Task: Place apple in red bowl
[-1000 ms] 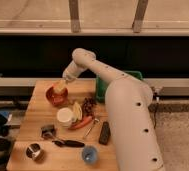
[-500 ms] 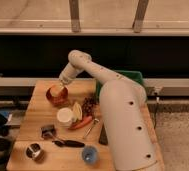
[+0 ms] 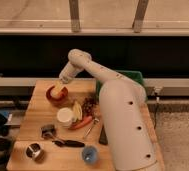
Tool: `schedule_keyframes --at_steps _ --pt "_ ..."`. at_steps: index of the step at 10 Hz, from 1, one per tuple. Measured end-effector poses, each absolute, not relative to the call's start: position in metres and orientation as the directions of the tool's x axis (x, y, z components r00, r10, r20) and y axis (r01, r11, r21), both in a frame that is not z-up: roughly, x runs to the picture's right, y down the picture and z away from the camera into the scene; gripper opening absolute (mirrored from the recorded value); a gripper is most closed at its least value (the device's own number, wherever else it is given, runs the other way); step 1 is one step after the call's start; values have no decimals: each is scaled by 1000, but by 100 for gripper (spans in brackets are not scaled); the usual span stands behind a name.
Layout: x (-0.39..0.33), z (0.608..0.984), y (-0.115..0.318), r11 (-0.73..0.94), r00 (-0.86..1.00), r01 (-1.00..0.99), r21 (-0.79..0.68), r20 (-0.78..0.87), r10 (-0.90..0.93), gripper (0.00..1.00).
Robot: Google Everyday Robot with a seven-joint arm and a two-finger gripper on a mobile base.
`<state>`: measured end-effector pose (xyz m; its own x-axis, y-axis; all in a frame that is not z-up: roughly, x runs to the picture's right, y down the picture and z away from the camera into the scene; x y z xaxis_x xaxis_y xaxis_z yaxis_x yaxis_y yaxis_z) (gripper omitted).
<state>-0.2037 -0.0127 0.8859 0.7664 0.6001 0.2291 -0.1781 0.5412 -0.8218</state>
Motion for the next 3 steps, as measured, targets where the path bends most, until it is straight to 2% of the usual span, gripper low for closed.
schedule_keyframes --at_steps 3 --pt "-204 886 -12 541 767 -178 -822 229 600 78"
